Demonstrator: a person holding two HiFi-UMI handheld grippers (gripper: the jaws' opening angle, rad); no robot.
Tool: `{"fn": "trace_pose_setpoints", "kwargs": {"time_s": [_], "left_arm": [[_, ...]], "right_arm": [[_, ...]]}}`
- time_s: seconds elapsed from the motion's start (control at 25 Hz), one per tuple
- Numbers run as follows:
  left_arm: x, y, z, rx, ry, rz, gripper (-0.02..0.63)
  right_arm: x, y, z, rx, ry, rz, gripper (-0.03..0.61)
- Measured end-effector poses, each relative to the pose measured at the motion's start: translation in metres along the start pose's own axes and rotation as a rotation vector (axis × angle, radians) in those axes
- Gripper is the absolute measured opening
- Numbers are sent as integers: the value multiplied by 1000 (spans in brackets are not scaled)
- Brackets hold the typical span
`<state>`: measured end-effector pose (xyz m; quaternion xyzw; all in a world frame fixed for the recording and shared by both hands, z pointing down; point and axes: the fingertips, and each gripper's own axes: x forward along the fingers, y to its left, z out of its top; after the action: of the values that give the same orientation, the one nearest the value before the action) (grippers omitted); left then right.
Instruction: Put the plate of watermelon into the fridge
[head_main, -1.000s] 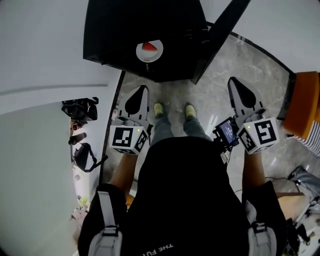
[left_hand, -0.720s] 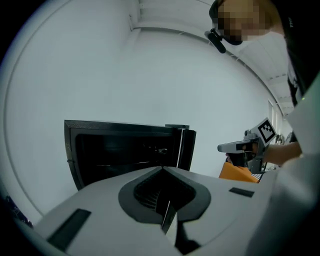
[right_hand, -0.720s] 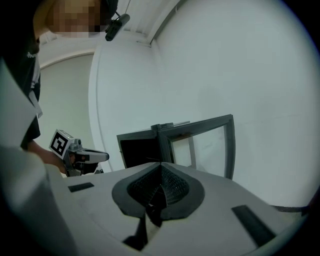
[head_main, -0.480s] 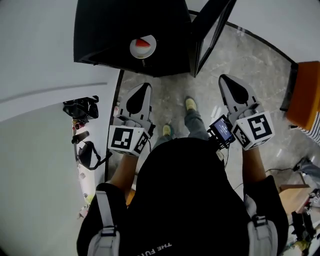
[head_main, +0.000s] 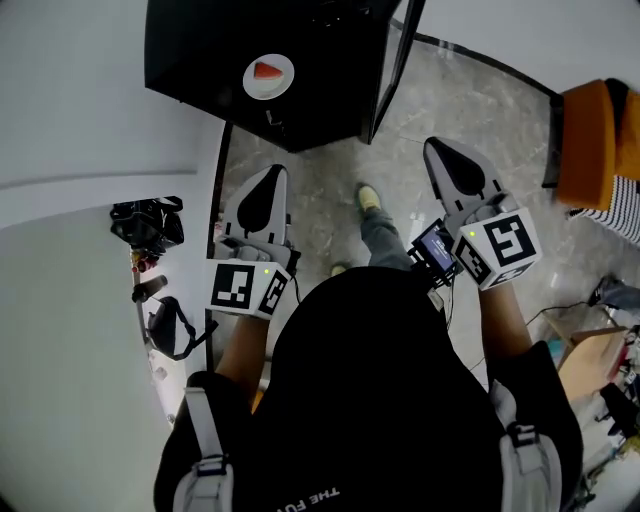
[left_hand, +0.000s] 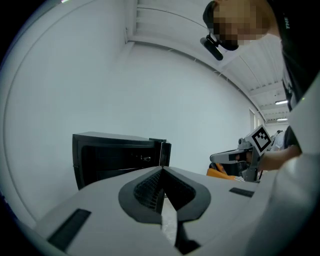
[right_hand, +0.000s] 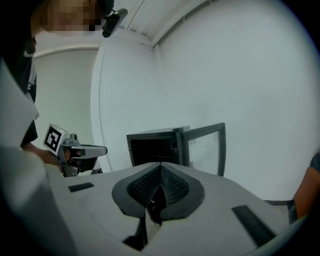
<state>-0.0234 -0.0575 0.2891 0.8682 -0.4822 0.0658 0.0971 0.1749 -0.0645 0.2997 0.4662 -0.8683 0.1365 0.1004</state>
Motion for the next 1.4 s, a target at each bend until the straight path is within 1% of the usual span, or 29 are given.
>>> {"fn": "trace_pose_setpoints", "kwargs": {"time_s": [0.12,0.36,0.52,0.64,0.76,0.92,1.08,1.24,1.4], "left_arm": [[-46,-8,-8,-24,-24,-26,12],[-138,-26,-18,-3,-72,-55,12],[-196,-29,-22,-7,-107,-49,12],[-230,-30,-26,-23,-126,-47,12],[-251,-31,-33,-31,-123,-45,12],[-264,-43,-39,-40,-118,-68,12],[-267,-57,-39,-36,-119,-87,12],[-270,-73,-37,-51,-116,-109,12],[-265,-89,-40,-35,-115,-134,12]], "right_arm": [[-24,47,-9,-18,-7,-7,9],[-83,124,-38,-18,-19,-57,9],[-119,164,-59,3,-4,-103,9],[-137,183,-67,-12,-6,-131,9],[-151,196,-70,-23,-8,-150,9],[-172,201,-70,-19,-19,-175,9],[-186,201,-70,-23,-18,-198,9],[-199,202,-71,-16,-19,-213,9],[-208,198,-78,-11,-17,-228,9]]}}
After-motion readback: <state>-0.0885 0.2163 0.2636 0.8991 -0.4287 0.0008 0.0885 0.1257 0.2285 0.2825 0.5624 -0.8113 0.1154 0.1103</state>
